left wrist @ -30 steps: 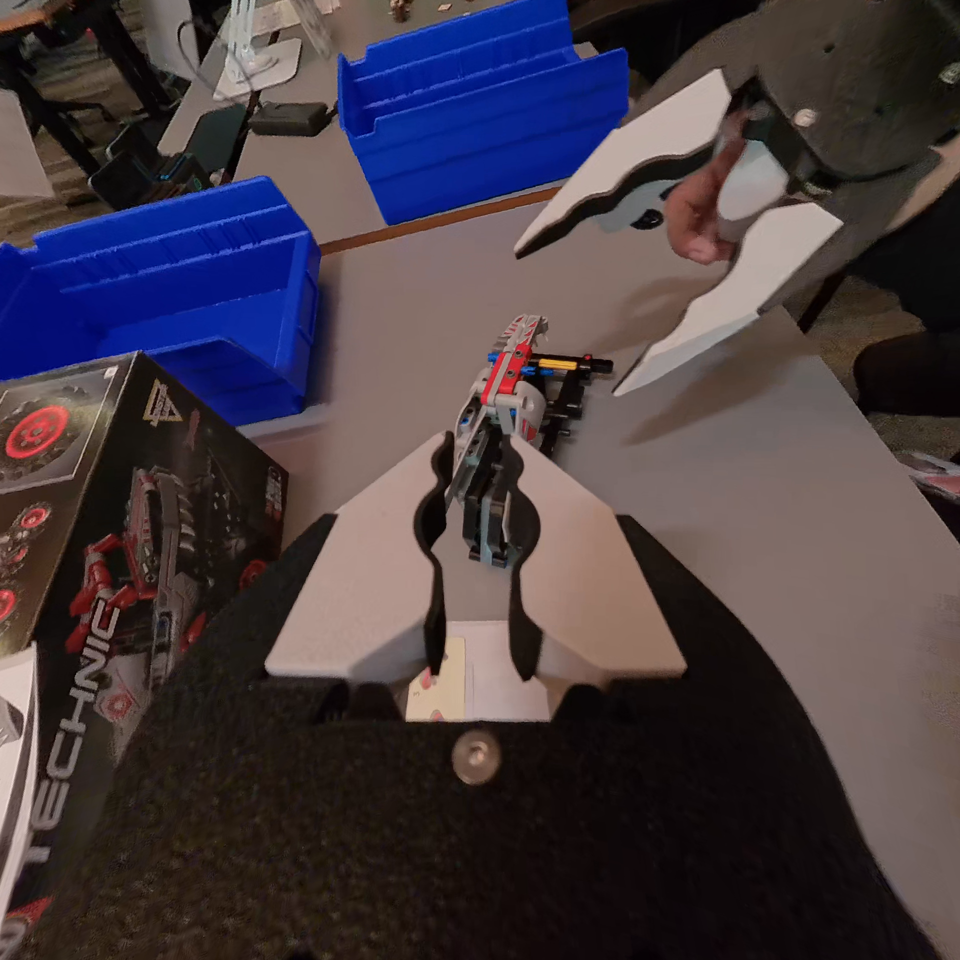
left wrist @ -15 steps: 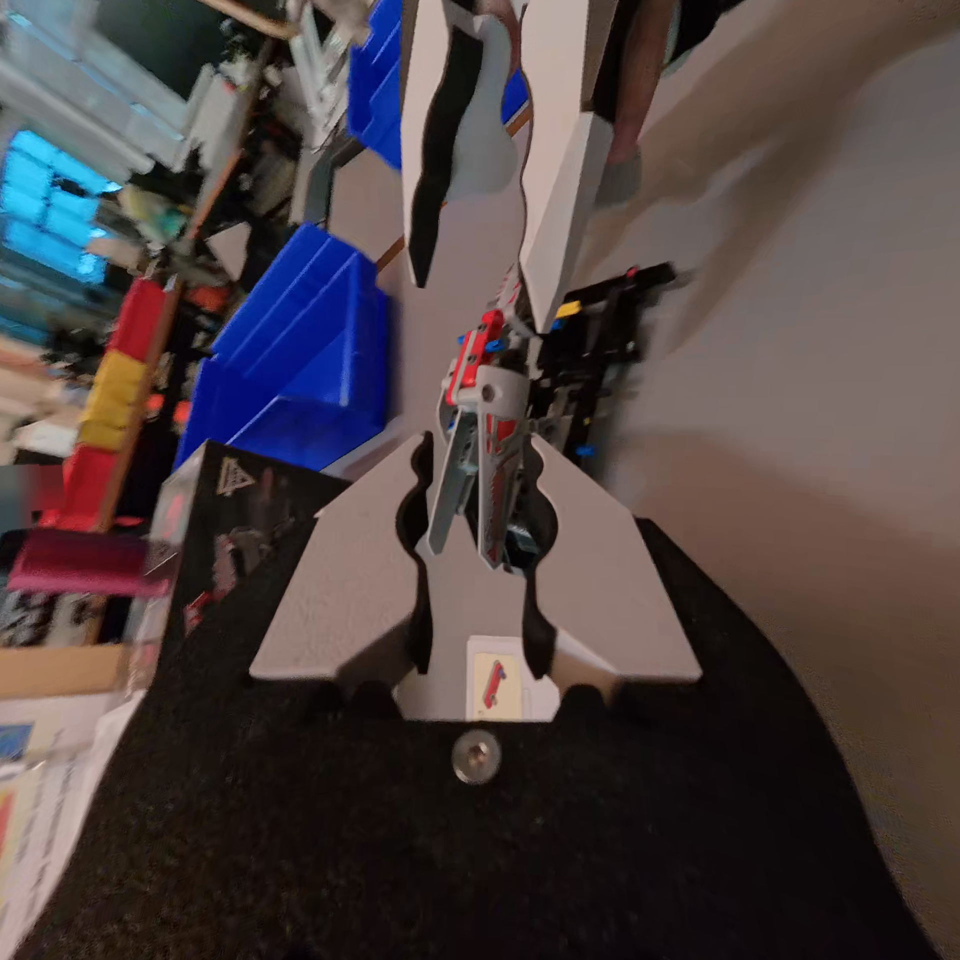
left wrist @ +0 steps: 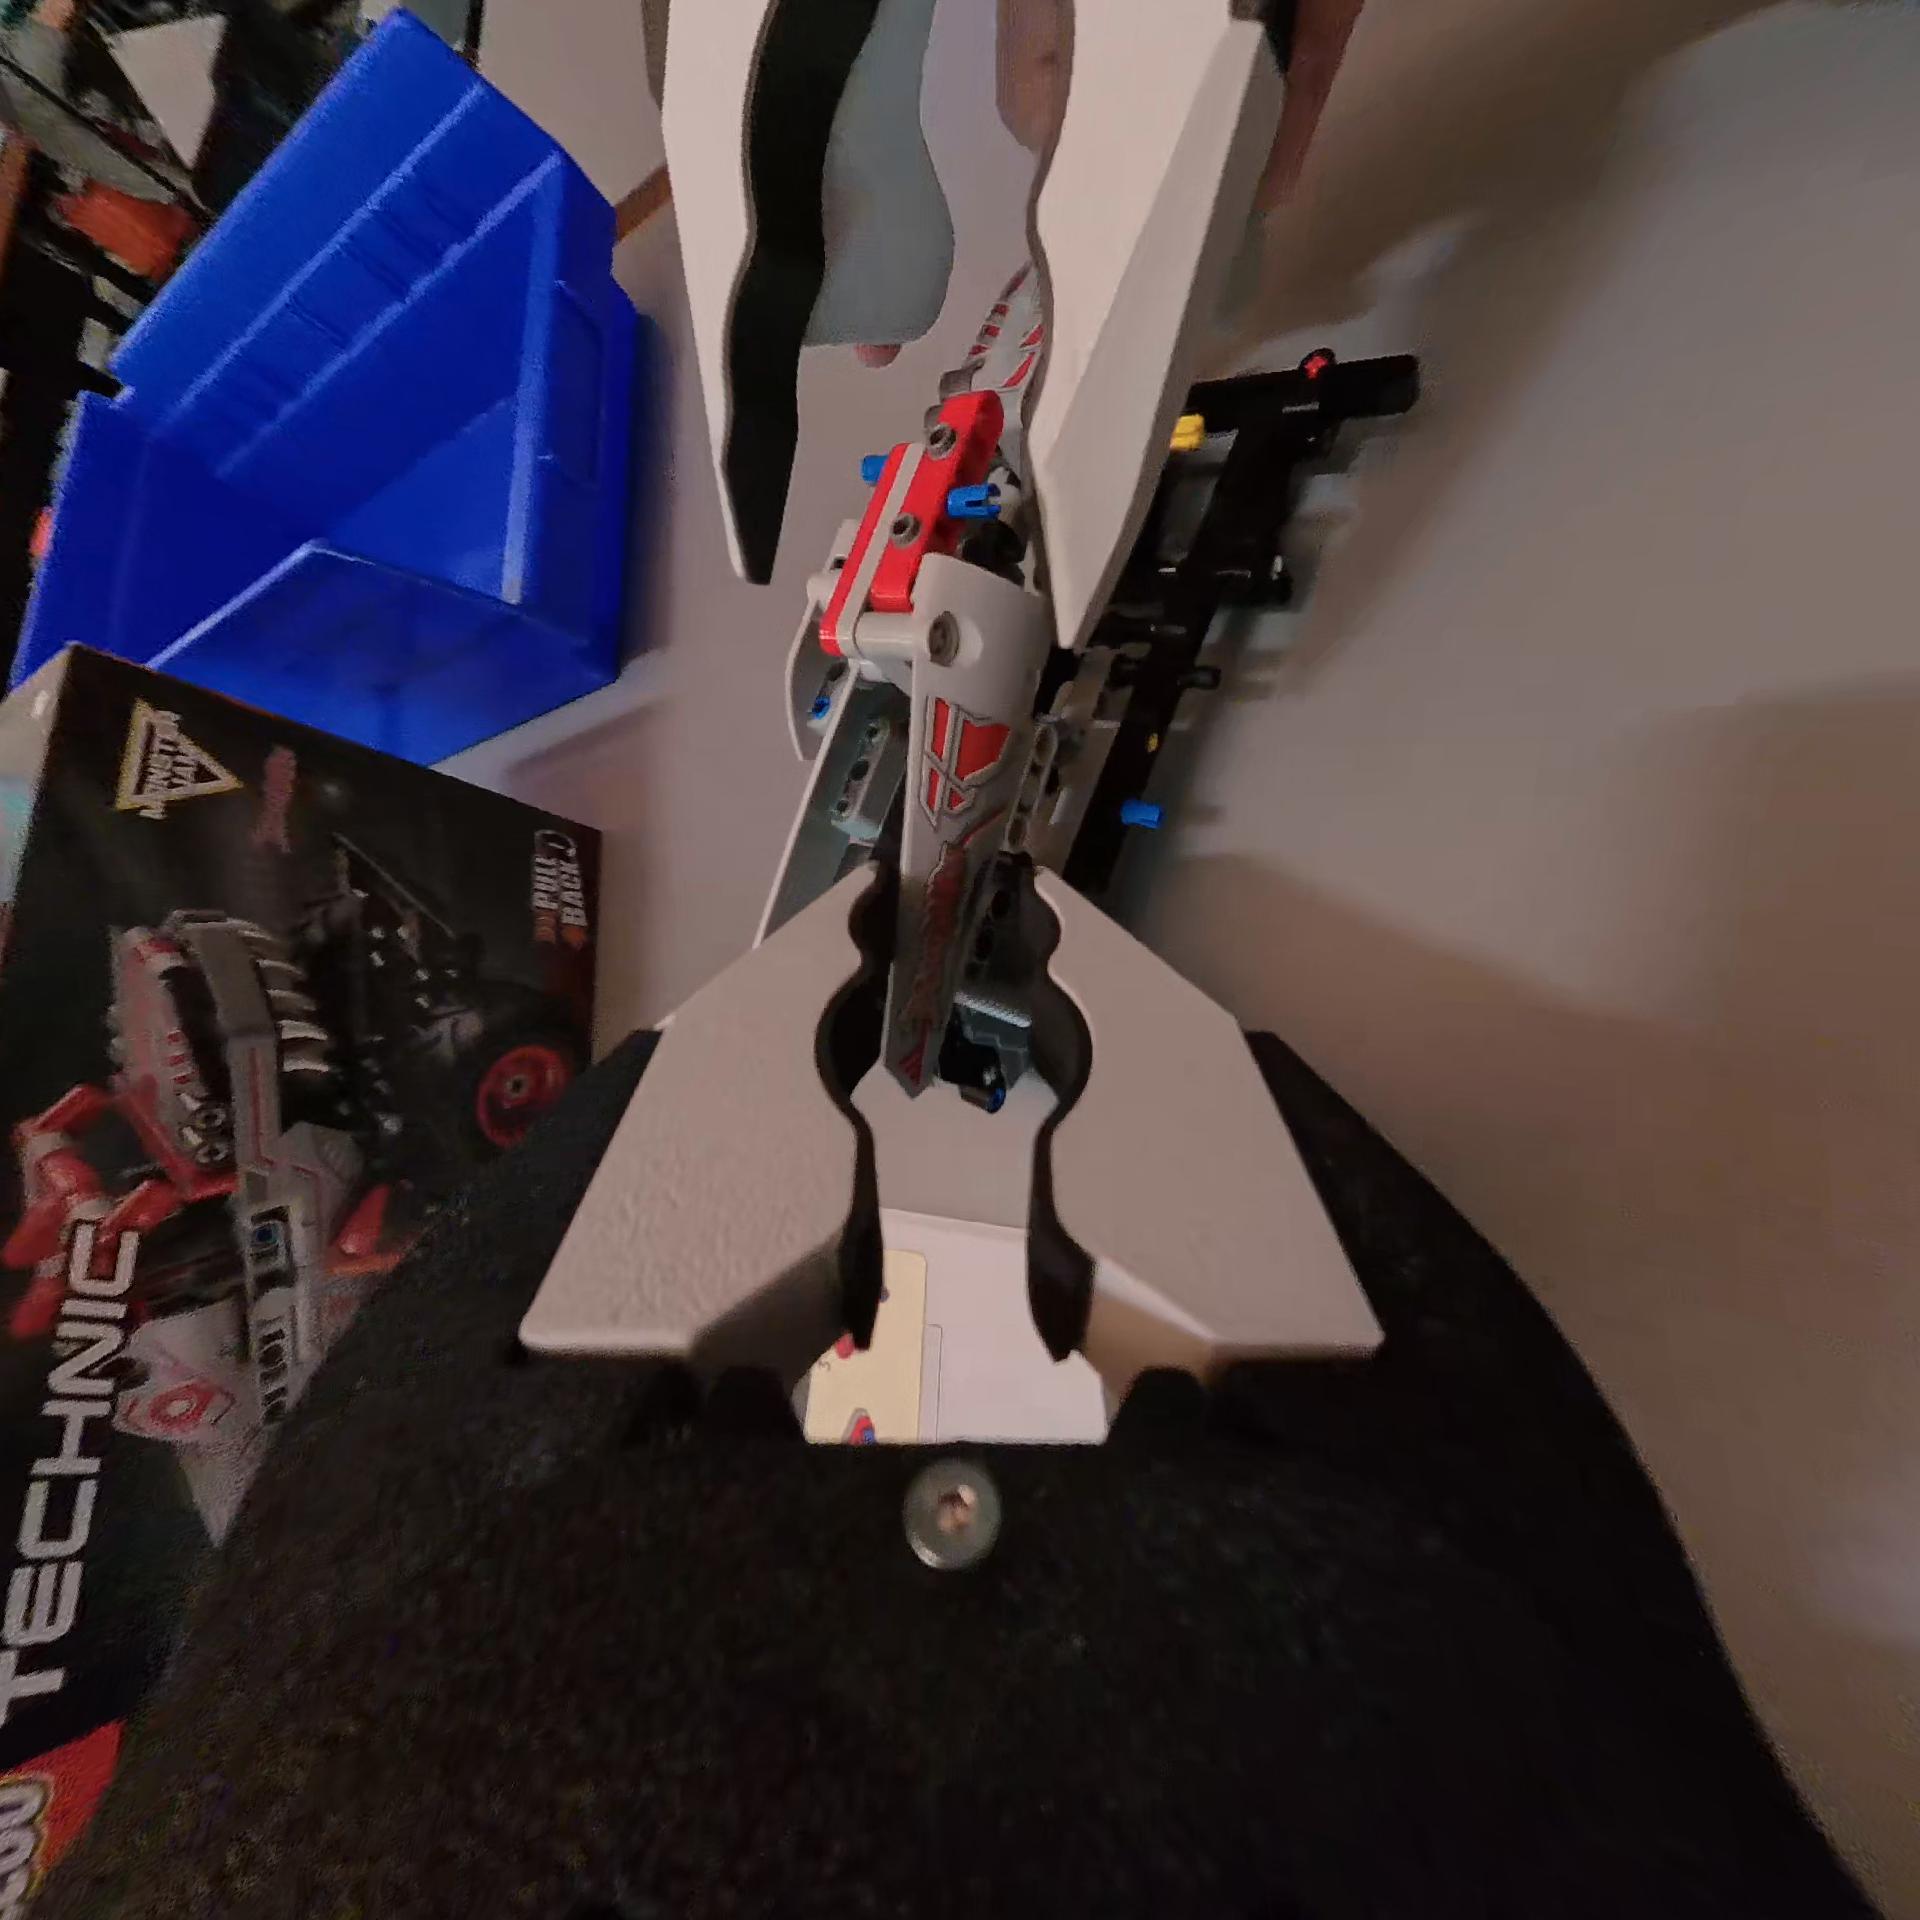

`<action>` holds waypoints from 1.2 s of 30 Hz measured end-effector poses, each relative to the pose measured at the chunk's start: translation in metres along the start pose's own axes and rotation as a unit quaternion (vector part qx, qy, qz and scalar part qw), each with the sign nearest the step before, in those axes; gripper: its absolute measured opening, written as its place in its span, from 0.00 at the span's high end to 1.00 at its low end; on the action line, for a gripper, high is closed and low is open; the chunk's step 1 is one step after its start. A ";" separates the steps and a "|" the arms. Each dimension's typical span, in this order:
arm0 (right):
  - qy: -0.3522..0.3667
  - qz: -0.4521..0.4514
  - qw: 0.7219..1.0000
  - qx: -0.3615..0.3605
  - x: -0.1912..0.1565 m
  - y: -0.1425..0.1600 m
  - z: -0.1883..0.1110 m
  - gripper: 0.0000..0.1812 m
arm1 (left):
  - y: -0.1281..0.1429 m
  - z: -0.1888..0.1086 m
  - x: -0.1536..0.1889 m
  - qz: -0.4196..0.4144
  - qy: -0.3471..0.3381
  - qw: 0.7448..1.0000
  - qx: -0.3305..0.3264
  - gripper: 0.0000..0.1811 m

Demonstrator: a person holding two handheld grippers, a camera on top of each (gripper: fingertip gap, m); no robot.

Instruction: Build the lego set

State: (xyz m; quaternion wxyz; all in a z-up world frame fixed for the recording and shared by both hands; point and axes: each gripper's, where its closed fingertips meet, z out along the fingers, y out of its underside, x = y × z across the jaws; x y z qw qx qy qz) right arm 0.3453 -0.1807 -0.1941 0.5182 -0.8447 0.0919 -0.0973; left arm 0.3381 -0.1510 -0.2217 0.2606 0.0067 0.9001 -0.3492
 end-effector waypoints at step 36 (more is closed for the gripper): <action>-0.037 -0.088 0.995 0.007 -0.004 0.012 0.003 0.72 | 0.048 -0.032 -0.001 -0.207 0.099 0.969 0.086 0.64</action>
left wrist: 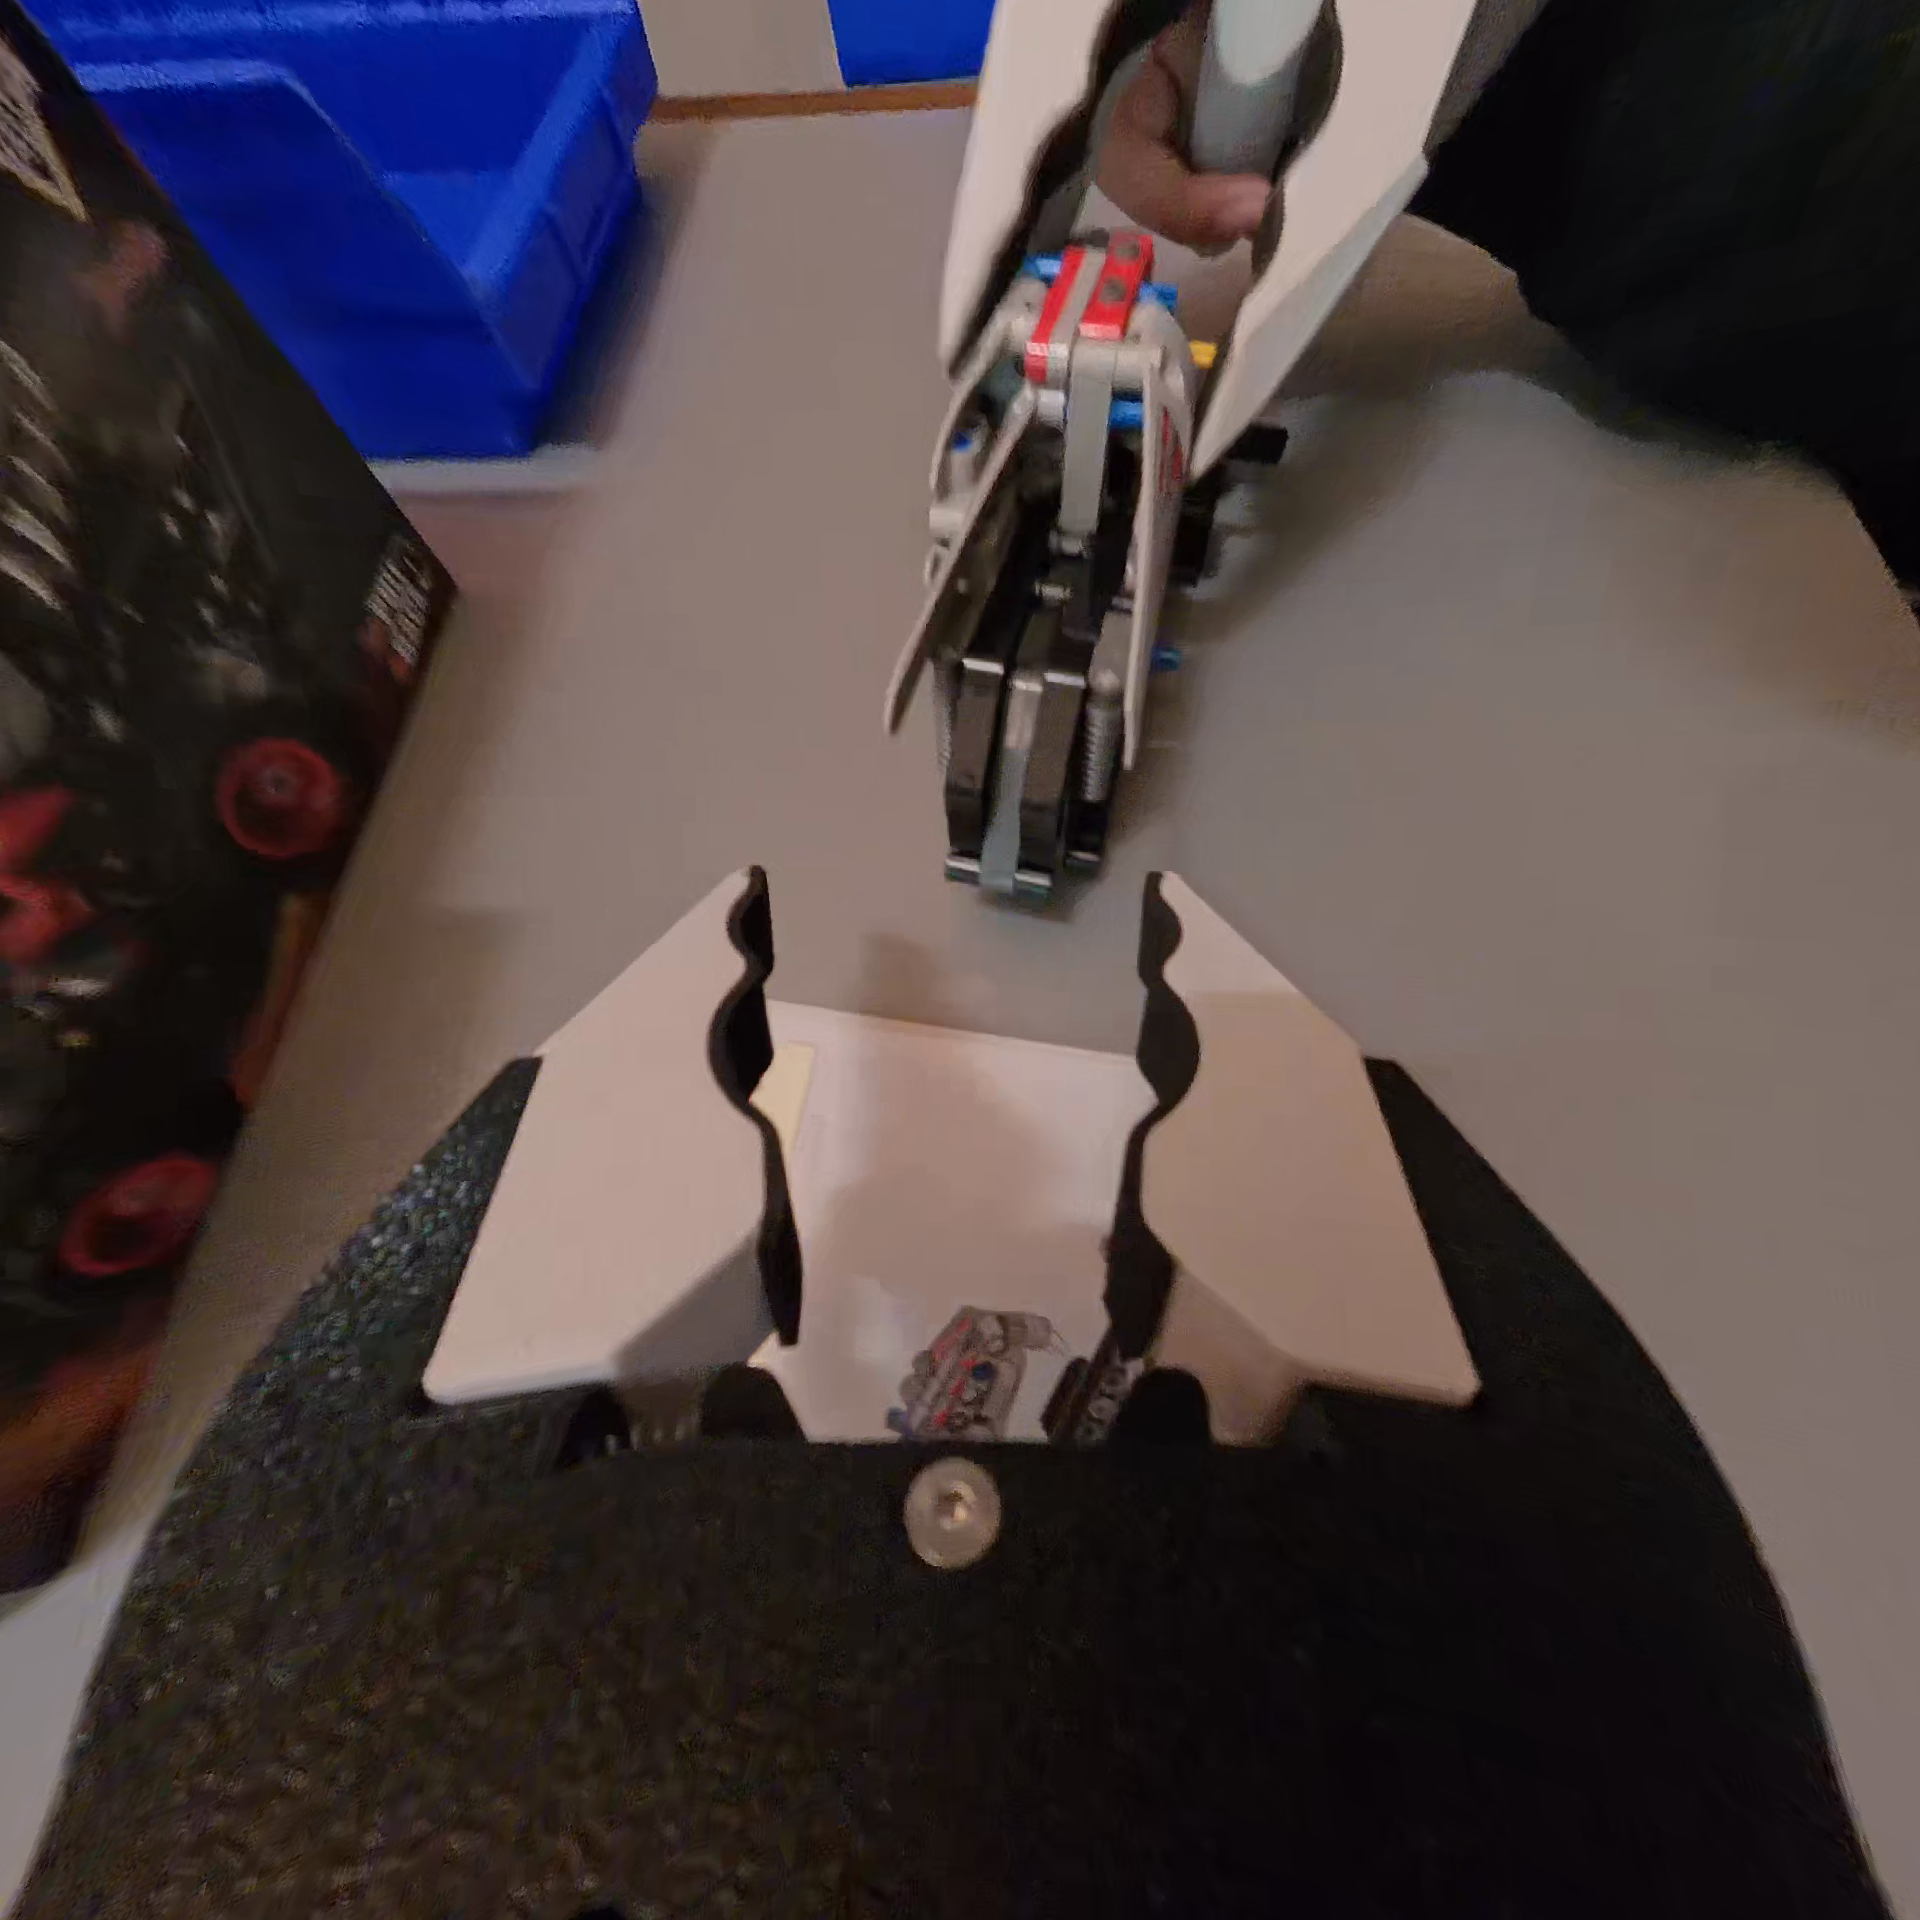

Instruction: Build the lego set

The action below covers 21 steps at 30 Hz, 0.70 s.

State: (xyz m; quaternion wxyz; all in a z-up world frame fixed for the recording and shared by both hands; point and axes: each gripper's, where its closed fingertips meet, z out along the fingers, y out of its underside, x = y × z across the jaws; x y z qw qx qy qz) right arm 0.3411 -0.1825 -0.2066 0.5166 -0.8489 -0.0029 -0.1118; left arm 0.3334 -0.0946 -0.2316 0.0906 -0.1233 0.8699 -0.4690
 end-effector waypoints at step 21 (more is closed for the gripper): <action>0.392 0.187 0.901 -0.004 -0.032 -0.011 -0.032 0.59 | -0.005 0.042 0.069 -0.045 0.048 0.998 -0.021 0.88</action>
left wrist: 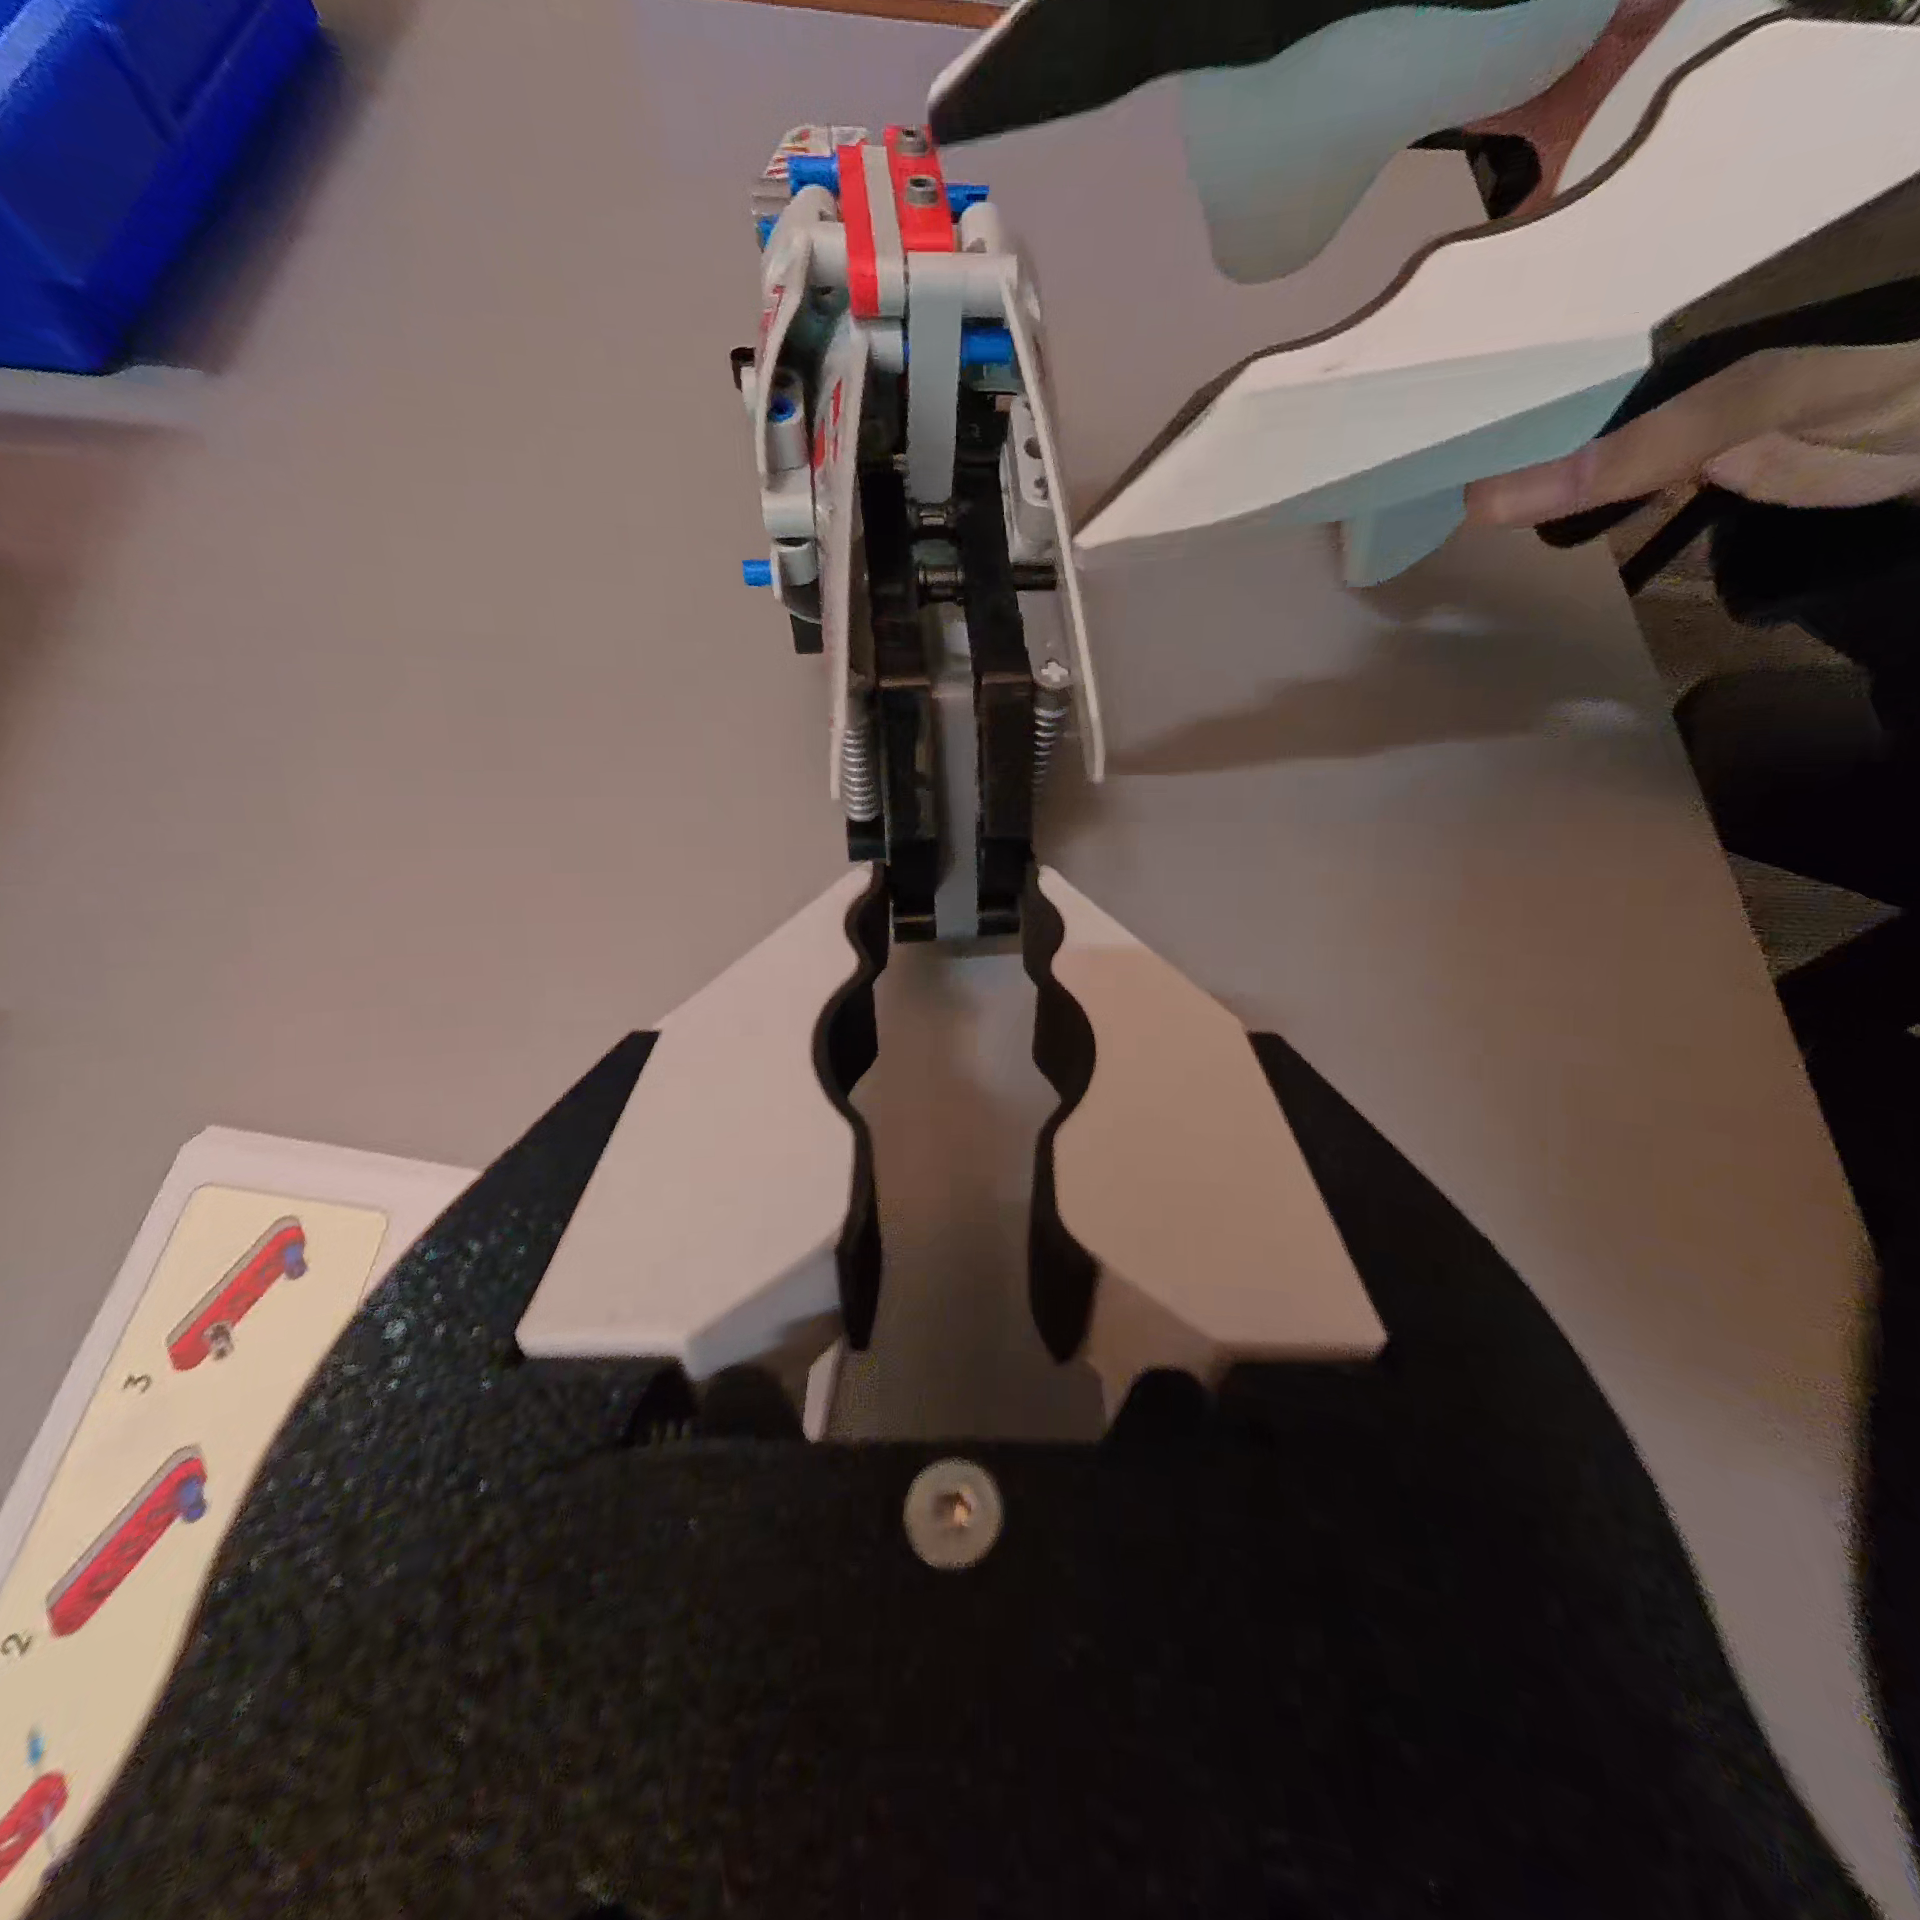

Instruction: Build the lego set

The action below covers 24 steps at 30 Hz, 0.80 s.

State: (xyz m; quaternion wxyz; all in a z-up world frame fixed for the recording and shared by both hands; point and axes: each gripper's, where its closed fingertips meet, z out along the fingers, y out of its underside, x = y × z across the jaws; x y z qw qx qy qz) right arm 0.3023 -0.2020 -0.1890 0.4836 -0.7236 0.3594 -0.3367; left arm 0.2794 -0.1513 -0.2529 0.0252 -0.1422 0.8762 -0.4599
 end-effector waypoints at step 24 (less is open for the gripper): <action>-0.009 0.145 0.989 0.022 0.016 0.012 -0.008 0.76 | -0.017 0.012 0.021 0.032 -0.067 0.996 0.058 0.87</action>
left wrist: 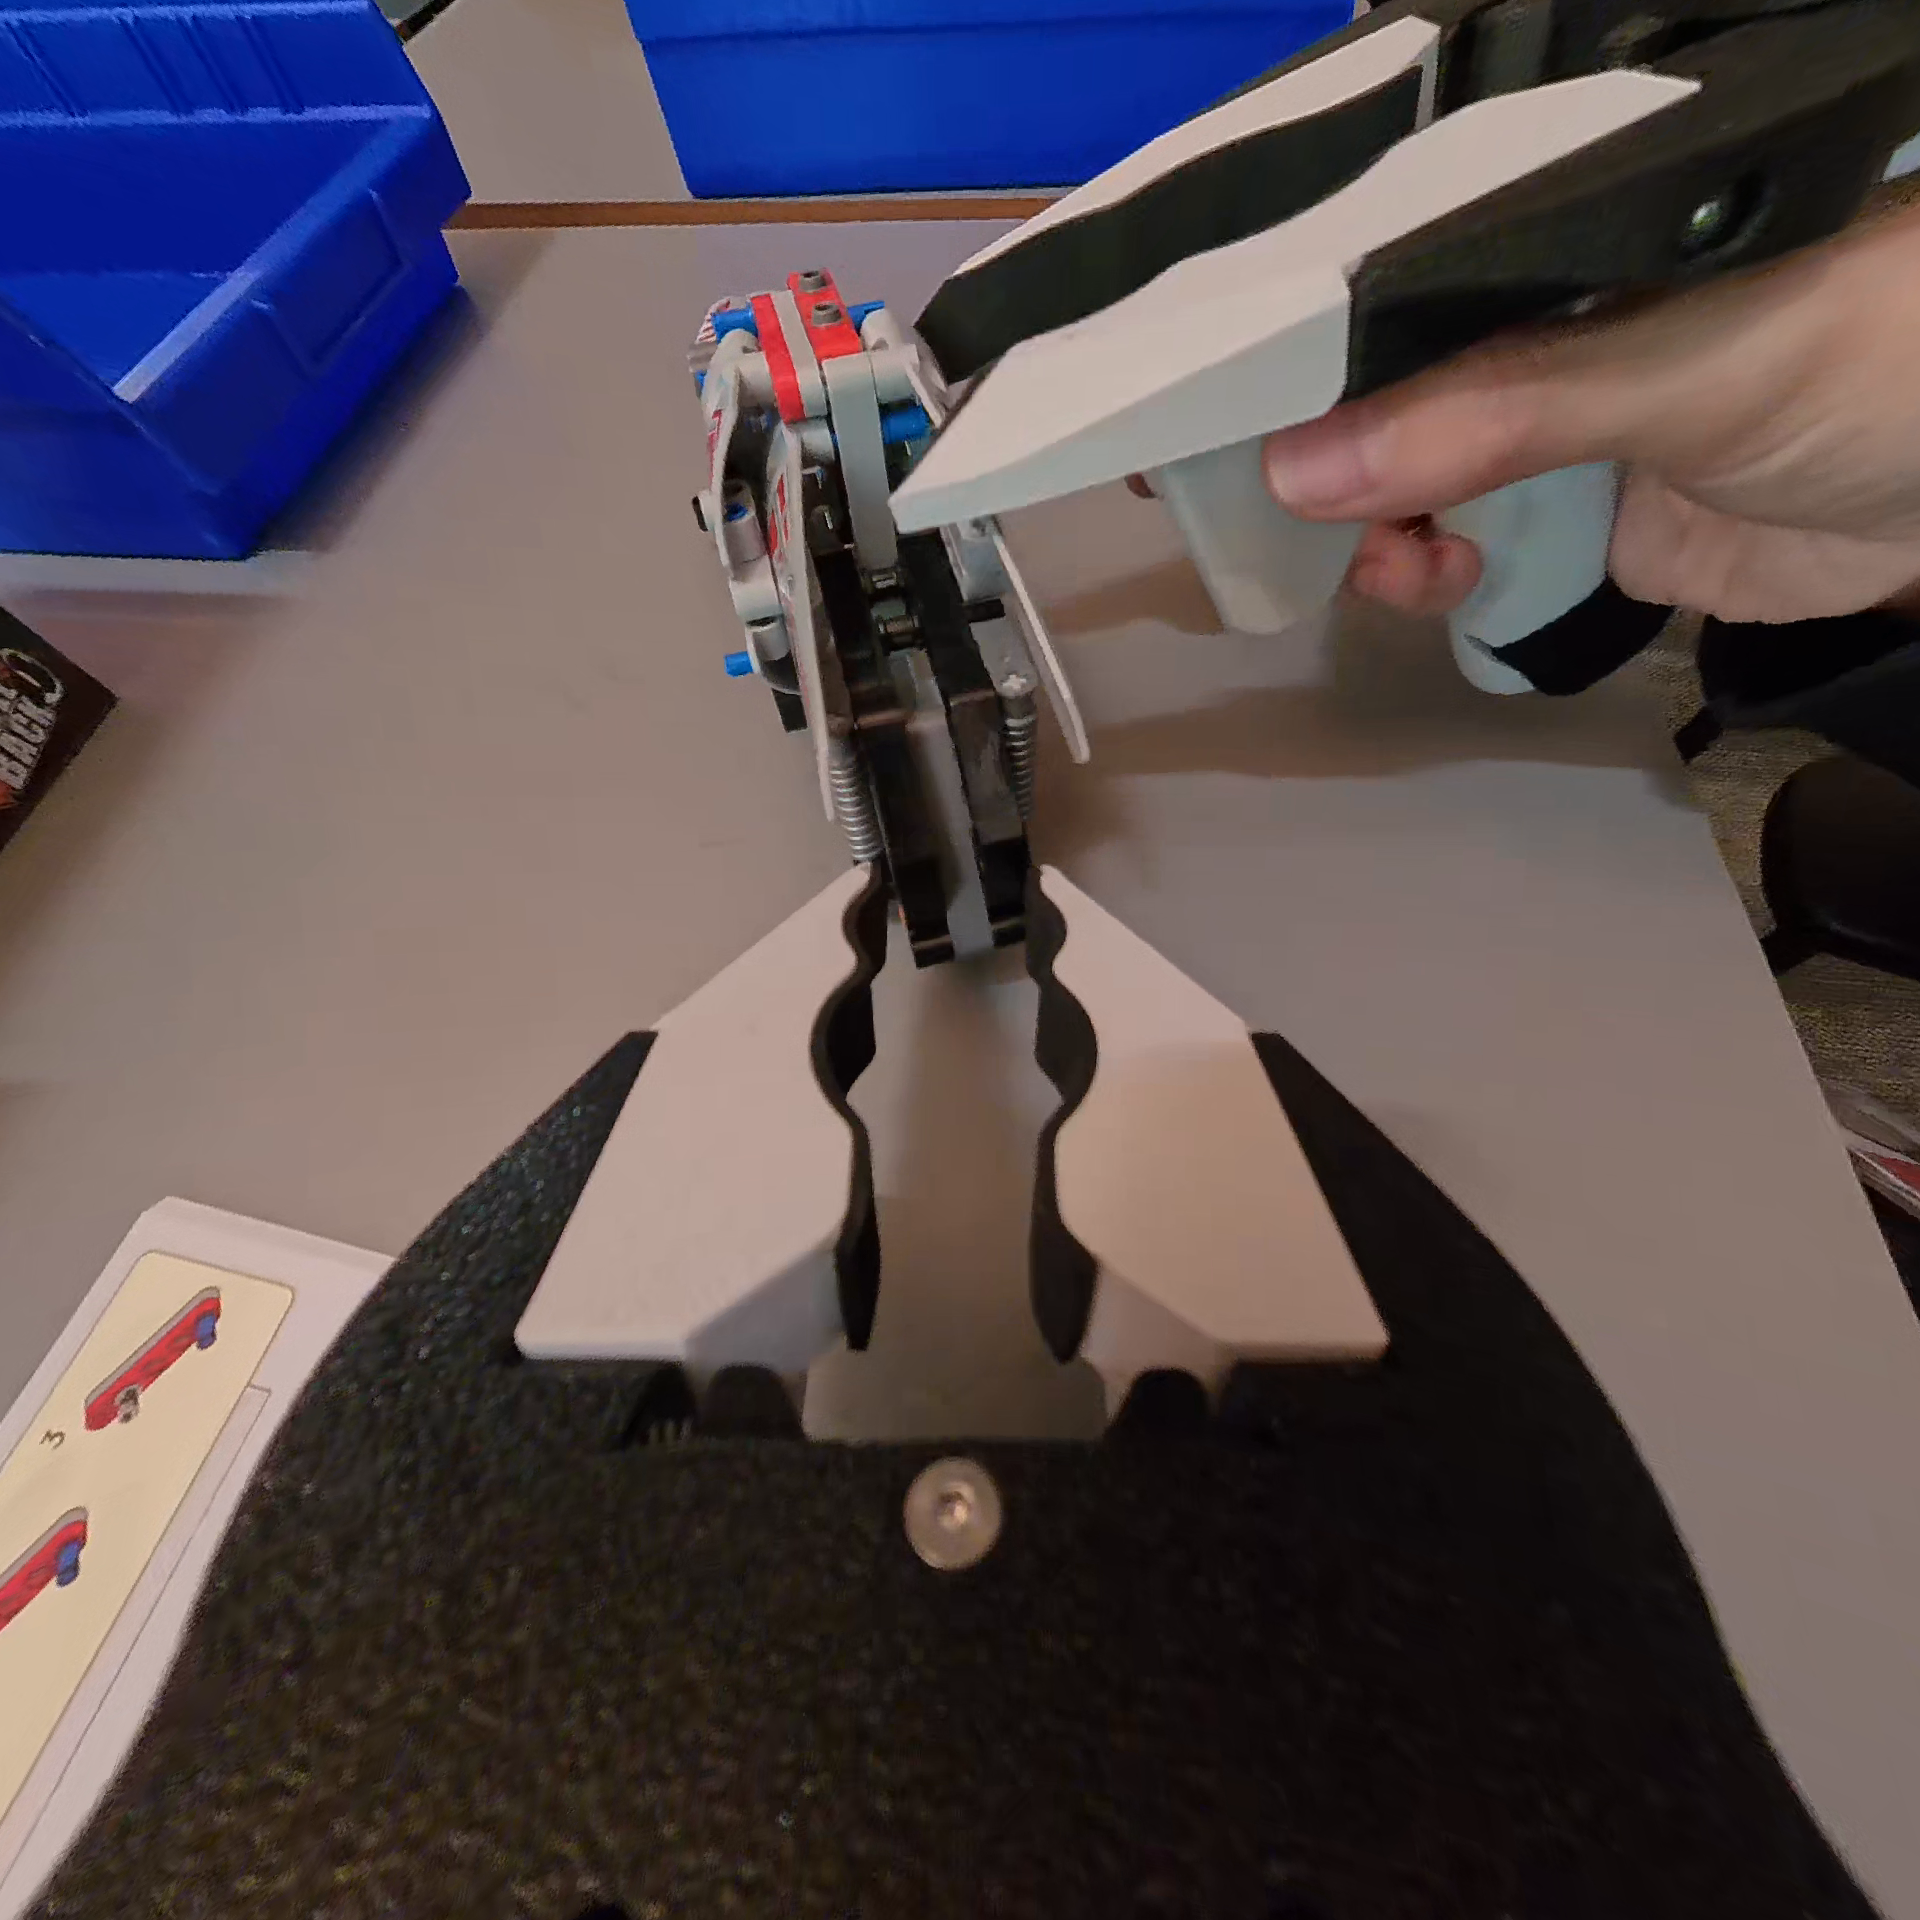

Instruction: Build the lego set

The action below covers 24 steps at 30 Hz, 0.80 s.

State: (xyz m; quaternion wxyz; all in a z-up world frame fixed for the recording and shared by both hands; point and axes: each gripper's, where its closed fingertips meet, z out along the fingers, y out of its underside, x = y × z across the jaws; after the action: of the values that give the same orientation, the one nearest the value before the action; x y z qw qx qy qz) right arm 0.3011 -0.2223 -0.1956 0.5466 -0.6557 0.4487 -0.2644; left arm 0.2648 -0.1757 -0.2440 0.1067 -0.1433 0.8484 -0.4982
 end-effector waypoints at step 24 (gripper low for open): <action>0.011 0.036 0.999 0.017 0.004 -0.001 -0.006 0.80 | 0.000 0.001 -0.001 -0.001 -0.006 1.000 0.000 0.88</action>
State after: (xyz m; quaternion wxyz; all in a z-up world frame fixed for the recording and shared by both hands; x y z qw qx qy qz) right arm 0.2986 -0.2285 -0.1937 0.5623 -0.6269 0.4729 -0.2593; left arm 0.2657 -0.1757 -0.2444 0.1108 -0.1473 0.8476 -0.4976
